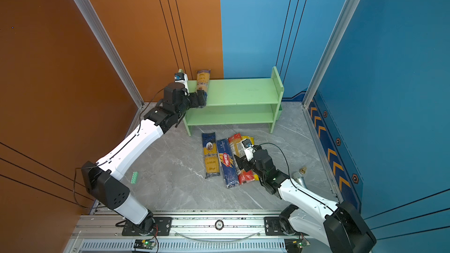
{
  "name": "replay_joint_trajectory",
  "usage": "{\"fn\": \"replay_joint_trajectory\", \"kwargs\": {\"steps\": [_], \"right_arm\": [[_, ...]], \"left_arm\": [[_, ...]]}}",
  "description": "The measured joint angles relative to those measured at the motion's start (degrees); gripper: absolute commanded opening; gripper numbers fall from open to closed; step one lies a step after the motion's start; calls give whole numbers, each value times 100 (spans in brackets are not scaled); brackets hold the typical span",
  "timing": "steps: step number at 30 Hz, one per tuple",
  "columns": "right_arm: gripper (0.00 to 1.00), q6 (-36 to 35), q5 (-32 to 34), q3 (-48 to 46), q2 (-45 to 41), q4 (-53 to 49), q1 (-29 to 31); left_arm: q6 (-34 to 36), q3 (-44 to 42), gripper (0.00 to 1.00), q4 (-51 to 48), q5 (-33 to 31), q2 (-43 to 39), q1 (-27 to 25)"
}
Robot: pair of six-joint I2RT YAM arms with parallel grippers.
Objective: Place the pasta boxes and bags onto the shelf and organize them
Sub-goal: 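Open the left gripper and draw it back from the standing Ankara bag, then swing the left gripper down toward the table Ankara bag while the right hovers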
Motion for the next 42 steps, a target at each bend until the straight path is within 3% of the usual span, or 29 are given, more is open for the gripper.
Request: {"fn": "replay_joint_trajectory", "kwargs": {"steps": [23, 42], "right_arm": [[93, 120, -22, 415, 273, -81, 0], [93, 122, 70, 494, 385, -111, 17]], "left_arm": [[57, -1250, 98, 170, 531, -1154, -122], [-9, -3939, 98, 758, 745, -3069, -544]]}}
